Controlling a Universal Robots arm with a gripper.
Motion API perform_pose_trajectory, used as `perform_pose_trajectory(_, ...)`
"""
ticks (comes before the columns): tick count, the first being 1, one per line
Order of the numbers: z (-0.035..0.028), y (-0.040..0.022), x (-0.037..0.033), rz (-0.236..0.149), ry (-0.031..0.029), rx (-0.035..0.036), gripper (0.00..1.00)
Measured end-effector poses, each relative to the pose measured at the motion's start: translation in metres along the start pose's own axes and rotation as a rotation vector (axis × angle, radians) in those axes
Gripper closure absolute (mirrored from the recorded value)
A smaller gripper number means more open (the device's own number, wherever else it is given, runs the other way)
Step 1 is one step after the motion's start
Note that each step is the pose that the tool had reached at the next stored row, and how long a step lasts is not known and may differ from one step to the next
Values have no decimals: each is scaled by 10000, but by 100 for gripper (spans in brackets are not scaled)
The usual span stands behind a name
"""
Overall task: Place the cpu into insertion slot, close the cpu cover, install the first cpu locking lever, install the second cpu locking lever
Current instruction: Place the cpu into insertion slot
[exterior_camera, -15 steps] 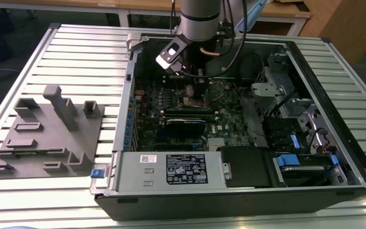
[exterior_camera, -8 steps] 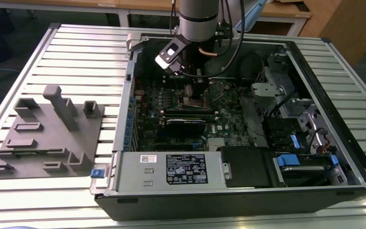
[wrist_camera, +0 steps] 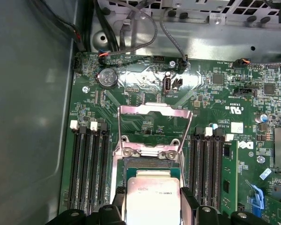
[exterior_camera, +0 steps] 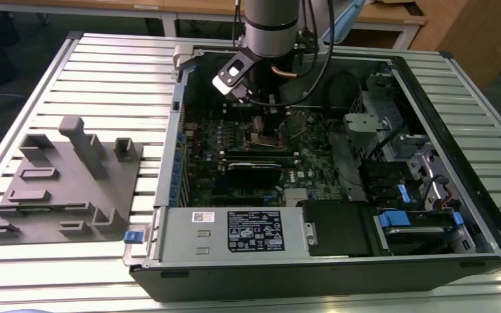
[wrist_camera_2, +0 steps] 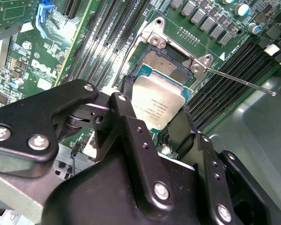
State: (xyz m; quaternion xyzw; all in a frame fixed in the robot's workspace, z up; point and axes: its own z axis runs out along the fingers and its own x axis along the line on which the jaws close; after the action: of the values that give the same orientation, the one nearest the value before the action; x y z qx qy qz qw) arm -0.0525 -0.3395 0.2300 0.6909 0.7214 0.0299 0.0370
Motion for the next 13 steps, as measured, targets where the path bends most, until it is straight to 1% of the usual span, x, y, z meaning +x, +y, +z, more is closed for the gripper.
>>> perform_pose_trajectory(5, 8, -8, 26, -1, 2, -1, 46)
perform_pose_trajectory(7, 35, -11, 29, -3, -1, 2, 46)
perform_pose_trajectory(13, 145, -22, 33, -3, 0, 1, 46)
